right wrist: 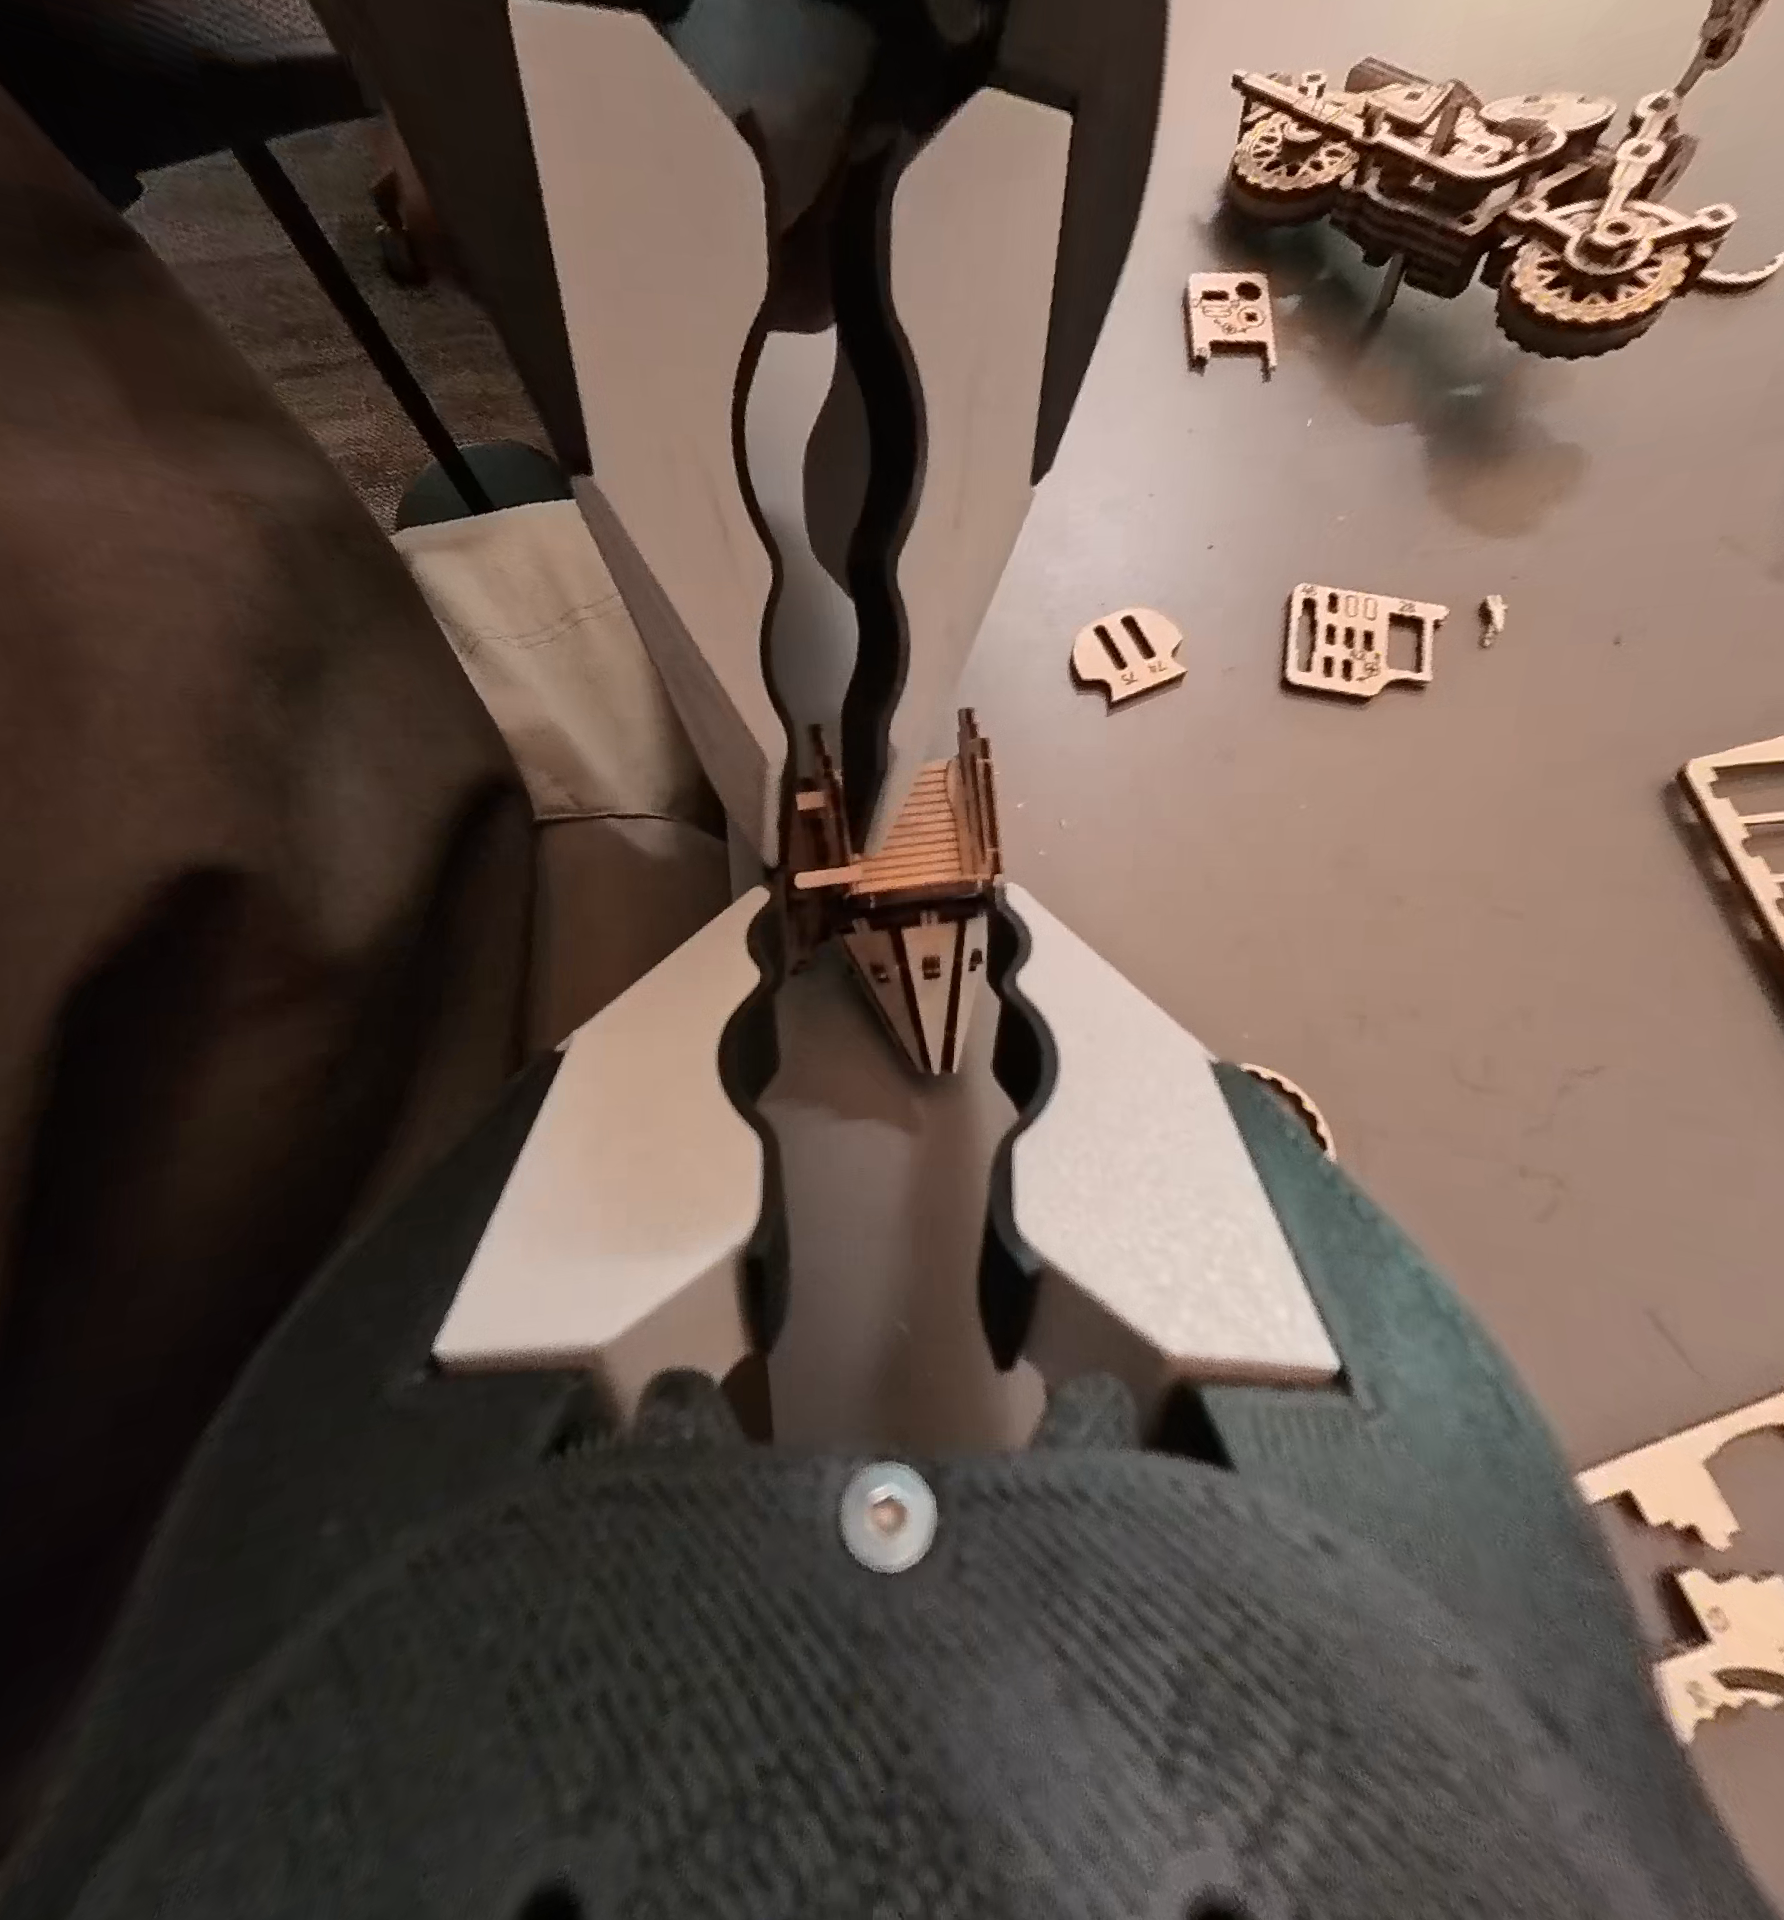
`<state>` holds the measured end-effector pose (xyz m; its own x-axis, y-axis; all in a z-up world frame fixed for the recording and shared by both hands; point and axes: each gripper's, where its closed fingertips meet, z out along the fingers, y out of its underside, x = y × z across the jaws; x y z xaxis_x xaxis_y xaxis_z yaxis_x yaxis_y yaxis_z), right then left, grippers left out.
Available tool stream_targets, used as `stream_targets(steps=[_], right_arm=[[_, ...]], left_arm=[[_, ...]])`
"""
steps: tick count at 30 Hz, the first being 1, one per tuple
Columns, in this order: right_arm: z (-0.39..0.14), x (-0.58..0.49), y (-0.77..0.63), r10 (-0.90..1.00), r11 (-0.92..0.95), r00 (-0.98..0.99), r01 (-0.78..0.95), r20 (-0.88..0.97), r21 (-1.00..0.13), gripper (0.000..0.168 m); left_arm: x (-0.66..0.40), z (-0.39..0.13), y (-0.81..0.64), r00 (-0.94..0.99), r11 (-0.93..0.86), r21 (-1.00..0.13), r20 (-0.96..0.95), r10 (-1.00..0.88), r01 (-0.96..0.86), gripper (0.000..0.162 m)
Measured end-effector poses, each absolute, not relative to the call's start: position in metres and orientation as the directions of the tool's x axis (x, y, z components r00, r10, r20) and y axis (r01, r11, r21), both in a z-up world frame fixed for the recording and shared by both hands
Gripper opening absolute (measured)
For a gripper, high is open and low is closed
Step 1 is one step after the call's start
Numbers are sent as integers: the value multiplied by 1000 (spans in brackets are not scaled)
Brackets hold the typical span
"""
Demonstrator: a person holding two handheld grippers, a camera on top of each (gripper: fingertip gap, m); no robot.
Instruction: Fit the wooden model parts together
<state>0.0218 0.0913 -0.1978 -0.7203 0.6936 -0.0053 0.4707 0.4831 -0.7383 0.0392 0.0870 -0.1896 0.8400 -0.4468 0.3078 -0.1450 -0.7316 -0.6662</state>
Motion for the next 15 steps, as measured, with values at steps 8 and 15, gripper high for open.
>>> stream_targets(steps=[8, 15], right_arm=[[-198, 22, 92, 696, 478, -718, 475, -12, -739, 37], [-198, 21, 95, 706, 431, -707, 477, -43, -766, 37]], left_arm=[[40, -190, 88, 859, -724, -673, 275, -433, -149, 9], [37, -198, 85, 874, -705, -700, 269, -405, -111, 35]])
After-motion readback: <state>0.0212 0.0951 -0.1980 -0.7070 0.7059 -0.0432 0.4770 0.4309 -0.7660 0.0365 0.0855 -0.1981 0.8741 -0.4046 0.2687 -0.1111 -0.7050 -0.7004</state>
